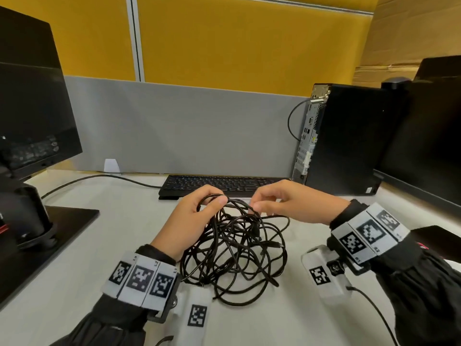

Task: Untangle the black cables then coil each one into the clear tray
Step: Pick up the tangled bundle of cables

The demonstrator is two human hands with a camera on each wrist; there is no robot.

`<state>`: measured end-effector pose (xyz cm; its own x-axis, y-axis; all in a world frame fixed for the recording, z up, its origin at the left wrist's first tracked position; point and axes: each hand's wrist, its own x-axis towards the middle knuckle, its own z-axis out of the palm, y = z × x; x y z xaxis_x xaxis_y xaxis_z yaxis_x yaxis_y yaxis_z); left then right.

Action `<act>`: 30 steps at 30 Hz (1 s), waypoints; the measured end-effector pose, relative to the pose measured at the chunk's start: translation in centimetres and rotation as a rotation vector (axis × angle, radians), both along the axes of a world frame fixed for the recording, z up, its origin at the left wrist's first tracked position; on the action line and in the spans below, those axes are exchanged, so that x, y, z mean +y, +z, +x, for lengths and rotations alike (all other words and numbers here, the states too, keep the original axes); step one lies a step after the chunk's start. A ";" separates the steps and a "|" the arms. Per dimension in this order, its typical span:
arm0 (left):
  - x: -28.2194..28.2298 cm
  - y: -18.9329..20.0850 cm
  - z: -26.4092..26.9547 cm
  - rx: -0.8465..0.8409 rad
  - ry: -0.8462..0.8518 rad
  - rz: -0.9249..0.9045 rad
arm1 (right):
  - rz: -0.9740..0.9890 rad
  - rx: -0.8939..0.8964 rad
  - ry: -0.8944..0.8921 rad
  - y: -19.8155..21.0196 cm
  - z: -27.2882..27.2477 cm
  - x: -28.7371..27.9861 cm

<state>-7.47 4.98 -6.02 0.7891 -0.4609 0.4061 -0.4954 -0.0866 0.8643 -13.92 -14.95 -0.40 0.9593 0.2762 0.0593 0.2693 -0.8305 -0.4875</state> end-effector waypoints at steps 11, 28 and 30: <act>-0.2 0.3 -0.5 0.221 0.021 0.015 | -0.127 -0.314 -0.028 -1.3 0.1 1.6; 1.2 -0.4 0.5 0.167 -0.224 0.486 | -0.040 -0.587 -0.114 -1.6 -0.6 0.2; 1.1 -0.4 0.5 0.188 -0.250 0.394 | -0.098 -0.611 -0.104 -0.9 -0.6 0.0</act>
<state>-6.98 6.12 -6.39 0.6777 -0.7349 0.0250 -0.3819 -0.3227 0.8660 -14.51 -14.97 -1.30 0.7821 0.2155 0.5846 0.3910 -0.9003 -0.1912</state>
